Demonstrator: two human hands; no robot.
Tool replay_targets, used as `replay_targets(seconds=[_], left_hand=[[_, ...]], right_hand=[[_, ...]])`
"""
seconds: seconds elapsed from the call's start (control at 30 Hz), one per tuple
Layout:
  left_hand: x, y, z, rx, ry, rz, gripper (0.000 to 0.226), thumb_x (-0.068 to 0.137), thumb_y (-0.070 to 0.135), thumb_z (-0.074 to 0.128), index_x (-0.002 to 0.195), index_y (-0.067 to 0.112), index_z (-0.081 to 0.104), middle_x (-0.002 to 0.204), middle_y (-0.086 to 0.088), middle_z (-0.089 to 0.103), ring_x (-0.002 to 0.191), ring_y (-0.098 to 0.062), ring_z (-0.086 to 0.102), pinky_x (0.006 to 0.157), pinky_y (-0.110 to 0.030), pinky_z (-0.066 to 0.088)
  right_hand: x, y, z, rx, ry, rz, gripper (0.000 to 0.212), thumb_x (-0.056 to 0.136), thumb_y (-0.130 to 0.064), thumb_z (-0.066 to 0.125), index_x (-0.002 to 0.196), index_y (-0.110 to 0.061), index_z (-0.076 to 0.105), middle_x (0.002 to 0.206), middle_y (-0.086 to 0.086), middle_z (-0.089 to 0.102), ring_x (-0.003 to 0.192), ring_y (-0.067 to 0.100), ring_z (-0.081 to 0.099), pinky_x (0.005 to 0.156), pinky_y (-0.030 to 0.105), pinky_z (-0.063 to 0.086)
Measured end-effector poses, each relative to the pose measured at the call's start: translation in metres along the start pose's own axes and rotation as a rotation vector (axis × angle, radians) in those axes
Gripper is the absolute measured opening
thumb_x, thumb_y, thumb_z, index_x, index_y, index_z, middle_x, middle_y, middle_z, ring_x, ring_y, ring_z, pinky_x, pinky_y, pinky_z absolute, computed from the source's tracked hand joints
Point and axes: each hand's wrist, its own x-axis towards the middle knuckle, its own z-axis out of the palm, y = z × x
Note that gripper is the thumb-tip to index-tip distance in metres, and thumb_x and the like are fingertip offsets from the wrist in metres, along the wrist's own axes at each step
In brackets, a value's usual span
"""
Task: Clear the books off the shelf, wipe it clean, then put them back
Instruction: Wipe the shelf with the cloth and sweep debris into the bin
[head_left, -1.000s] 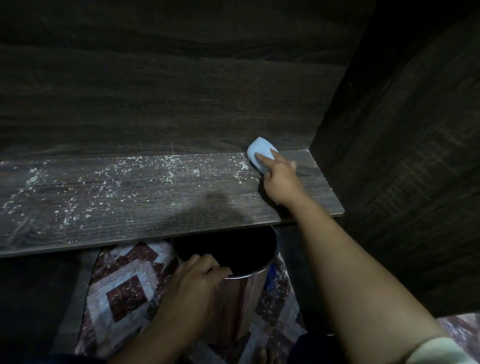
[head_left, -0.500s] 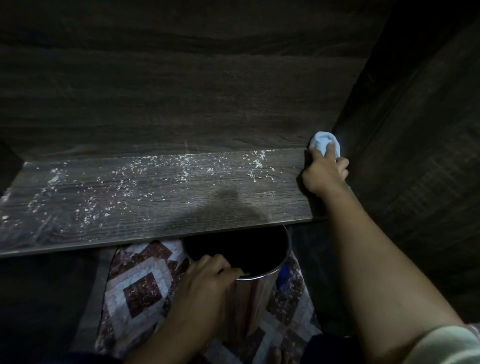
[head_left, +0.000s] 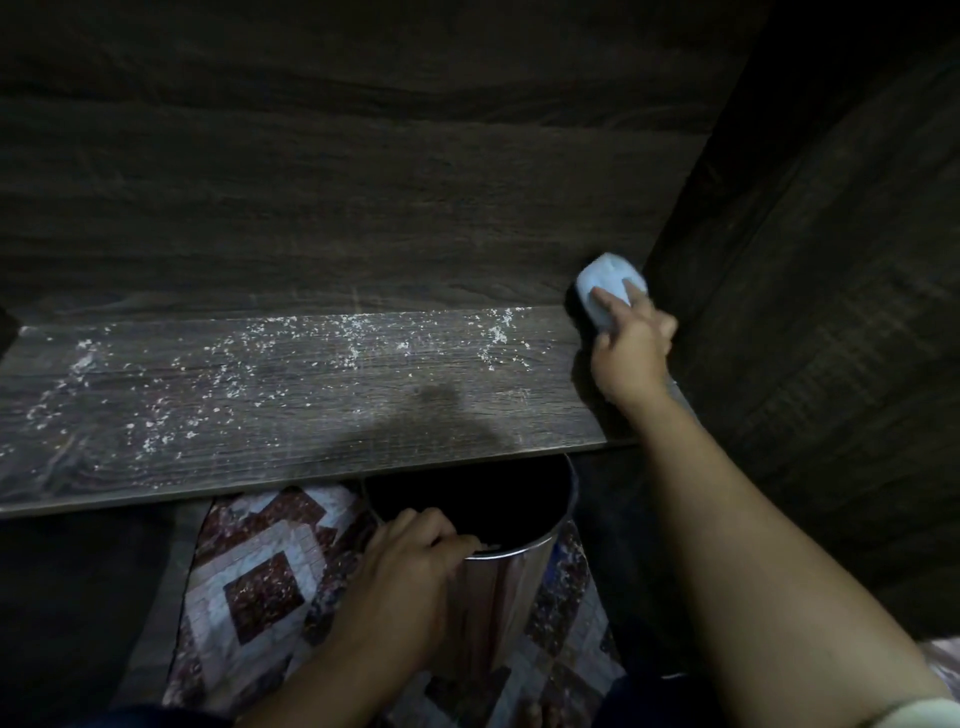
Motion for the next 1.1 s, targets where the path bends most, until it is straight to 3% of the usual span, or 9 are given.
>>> replay_targets(seconds=[0.07, 0.17, 0.3, 0.43, 0.7, 0.8, 0.93, 1.0, 1.1], left_hand=[[0.001, 0.001, 0.000, 0.001, -0.006, 0.001, 0.042, 0.069, 0.023, 0.044, 0.099, 0.028, 0.072, 0.084, 0.011, 0.053, 0.075, -0.013, 0.050, 0.066, -0.024, 0.035], [0.002, 0.000, 0.001, -0.002, -0.013, 0.010, 0.043, 0.069, 0.022, 0.043, 0.099, 0.027, 0.073, 0.084, 0.011, 0.053, 0.074, -0.014, 0.051, 0.066, -0.024, 0.033], [0.005, 0.001, 0.003, -0.015, -0.006, 0.014, 0.042, 0.069, 0.021, 0.042, 0.097, 0.026, 0.074, 0.082, 0.012, 0.053, 0.072, -0.013, 0.051, 0.065, -0.021, 0.031], [0.005, 0.003, 0.006, -0.013, -0.023, 0.028, 0.041, 0.070, 0.023, 0.044, 0.099, 0.029, 0.073, 0.082, 0.012, 0.052, 0.073, -0.010, 0.048, 0.066, -0.020, 0.030], [0.005, 0.000, 0.016, -0.013, -0.022, 0.040, 0.039, 0.069, 0.021, 0.046, 0.098, 0.028, 0.071, 0.084, 0.011, 0.051, 0.074, -0.011, 0.047, 0.065, -0.024, 0.033], [0.007, 0.003, 0.016, -0.004, -0.027, 0.039, 0.040, 0.066, 0.017, 0.051, 0.098, 0.029, 0.072, 0.084, 0.012, 0.052, 0.074, -0.011, 0.047, 0.065, -0.022, 0.031], [0.007, 0.002, 0.016, -0.004, -0.025, 0.028, 0.044, 0.068, 0.018, 0.046, 0.101, 0.029, 0.073, 0.085, 0.012, 0.051, 0.076, -0.011, 0.048, 0.067, -0.020, 0.031], [0.007, 0.002, 0.015, -0.019, -0.022, 0.027, 0.045, 0.068, 0.022, 0.042, 0.100, 0.028, 0.073, 0.084, 0.011, 0.052, 0.075, -0.012, 0.048, 0.066, -0.022, 0.032], [0.007, 0.001, 0.014, -0.023, -0.017, 0.029, 0.043, 0.068, 0.023, 0.042, 0.097, 0.027, 0.073, 0.083, 0.010, 0.054, 0.075, -0.012, 0.047, 0.064, -0.022, 0.031]], right_hand=[[0.000, 0.012, -0.009, -0.326, 0.137, -0.168, 0.059, 0.083, 0.005, 0.047, 0.135, -0.022, 0.053, 0.156, 0.005, 0.028, 0.123, 0.039, 0.032, 0.099, 0.045, 0.029], [0.002, 0.028, -0.012, -0.509, 0.062, -0.133, 0.050, 0.093, -0.004, 0.045, 0.140, -0.021, 0.047, 0.158, 0.006, 0.019, 0.126, 0.038, 0.028, 0.099, 0.047, 0.027], [0.004, 0.026, -0.003, -0.493, -0.164, 0.037, 0.065, 0.090, -0.004, 0.043, 0.149, -0.031, 0.031, 0.161, 0.005, -0.003, 0.130, 0.034, 0.020, 0.107, 0.043, 0.023], [0.011, -0.003, 0.010, -0.329, -0.222, 0.295, 0.072, 0.089, -0.002, 0.043, 0.149, -0.035, 0.025, 0.160, 0.004, -0.012, 0.137, 0.036, 0.012, 0.112, 0.049, 0.019], [0.000, -0.027, 0.036, -0.134, -0.239, 0.040, 0.050, 0.090, 0.000, 0.048, 0.125, -0.034, 0.060, 0.154, 0.006, 0.025, 0.121, 0.035, 0.029, 0.101, 0.037, 0.026], [-0.009, -0.025, 0.033, -0.108, -0.147, -0.006, 0.050, 0.090, -0.006, 0.050, 0.134, -0.028, 0.052, 0.153, 0.002, 0.030, 0.126, 0.033, 0.028, 0.103, 0.040, 0.025], [-0.008, -0.002, 0.029, -0.253, -0.114, 0.067, 0.060, 0.094, -0.022, 0.048, 0.147, -0.039, 0.027, 0.159, 0.002, 0.019, 0.139, 0.033, 0.021, 0.106, 0.052, 0.023], [-0.001, 0.004, 0.027, -0.118, -0.133, 0.002, 0.060, 0.092, -0.008, 0.049, 0.147, -0.028, 0.037, 0.155, 0.009, 0.029, 0.140, 0.031, 0.029, 0.112, 0.043, 0.027], [0.012, 0.008, 0.008, 0.051, 0.007, -0.013, 0.053, 0.090, 0.004, 0.048, 0.139, -0.016, 0.051, 0.150, 0.014, 0.039, 0.137, 0.028, 0.038, 0.113, 0.024, 0.022]])
